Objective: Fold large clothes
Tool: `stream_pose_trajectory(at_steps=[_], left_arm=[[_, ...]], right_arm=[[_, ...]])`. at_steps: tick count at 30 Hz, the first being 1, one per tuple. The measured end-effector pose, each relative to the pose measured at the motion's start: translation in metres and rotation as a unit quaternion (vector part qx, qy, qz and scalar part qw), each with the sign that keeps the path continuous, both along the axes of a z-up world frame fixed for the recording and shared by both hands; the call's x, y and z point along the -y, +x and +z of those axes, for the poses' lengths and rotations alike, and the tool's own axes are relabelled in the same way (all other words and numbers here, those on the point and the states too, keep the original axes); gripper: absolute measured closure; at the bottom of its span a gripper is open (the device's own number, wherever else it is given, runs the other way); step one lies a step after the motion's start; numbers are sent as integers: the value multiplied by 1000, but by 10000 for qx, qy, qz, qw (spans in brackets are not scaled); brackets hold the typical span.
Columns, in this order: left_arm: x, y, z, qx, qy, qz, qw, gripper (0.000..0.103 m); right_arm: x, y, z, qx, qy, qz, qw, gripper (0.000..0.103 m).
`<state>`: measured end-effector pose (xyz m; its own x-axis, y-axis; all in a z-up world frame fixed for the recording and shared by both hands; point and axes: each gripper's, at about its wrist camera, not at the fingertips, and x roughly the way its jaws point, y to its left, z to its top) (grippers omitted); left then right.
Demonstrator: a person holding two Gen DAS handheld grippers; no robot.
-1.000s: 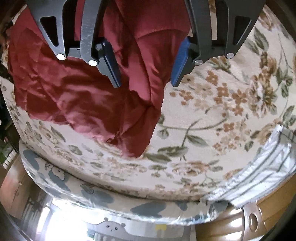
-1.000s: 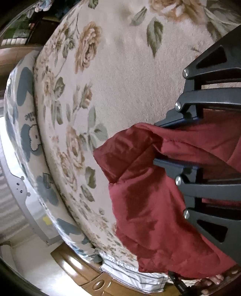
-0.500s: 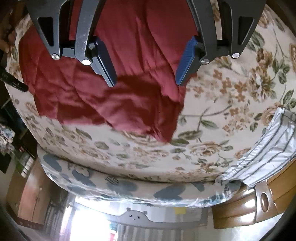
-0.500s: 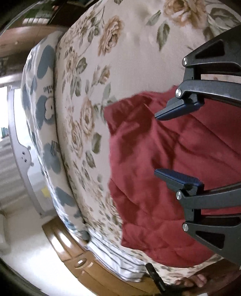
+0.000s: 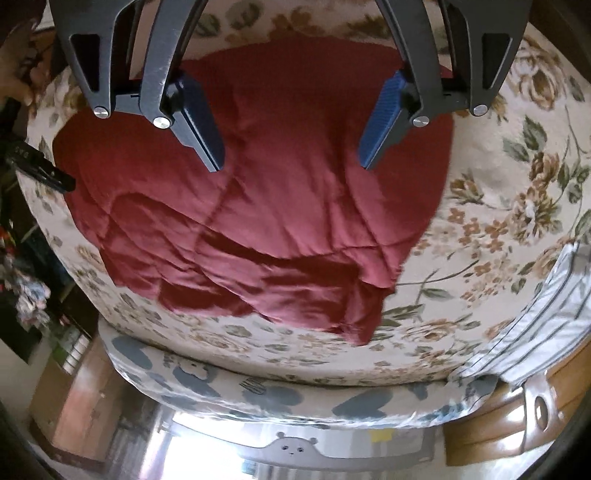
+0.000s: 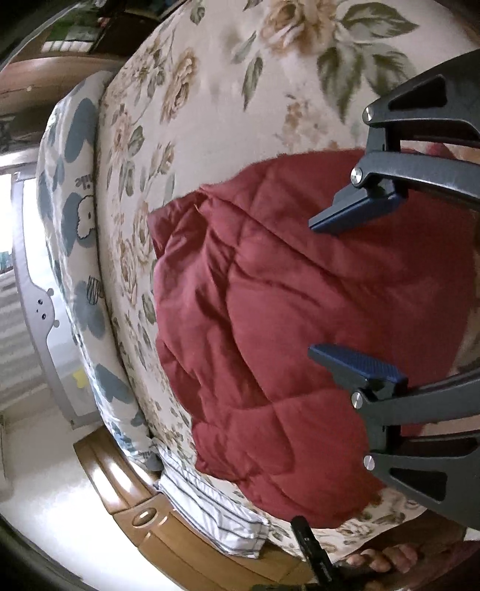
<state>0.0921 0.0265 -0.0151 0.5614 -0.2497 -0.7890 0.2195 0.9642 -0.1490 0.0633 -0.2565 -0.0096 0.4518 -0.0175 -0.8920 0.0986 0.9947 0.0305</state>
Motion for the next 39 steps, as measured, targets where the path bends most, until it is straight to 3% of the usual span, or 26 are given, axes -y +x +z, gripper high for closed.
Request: stream_pose_trajectory(at_steps=[6,17,24,34,39], left_arm=[[26,-14,1,39,418,-153,9990,24],[40,-11,-4,-133,473,-171,9986,14],[53,6,-14,-282,617,-137,9976,8],[63,31,-35,-387,731,-131,9965,6],[60,35,-25,-332,671,-121,9971,10]], right_arm=[[-33,-8,-3,31,-376,370,9986,33],[-62,-4,-11,7,-412,632,9971,22],[-60,5,-16,-45,-369,573,9977,20],[-46,15,-43,-206,-621,372,9972,9],[-39,16,-53,-237,-507,257,9981,7]])
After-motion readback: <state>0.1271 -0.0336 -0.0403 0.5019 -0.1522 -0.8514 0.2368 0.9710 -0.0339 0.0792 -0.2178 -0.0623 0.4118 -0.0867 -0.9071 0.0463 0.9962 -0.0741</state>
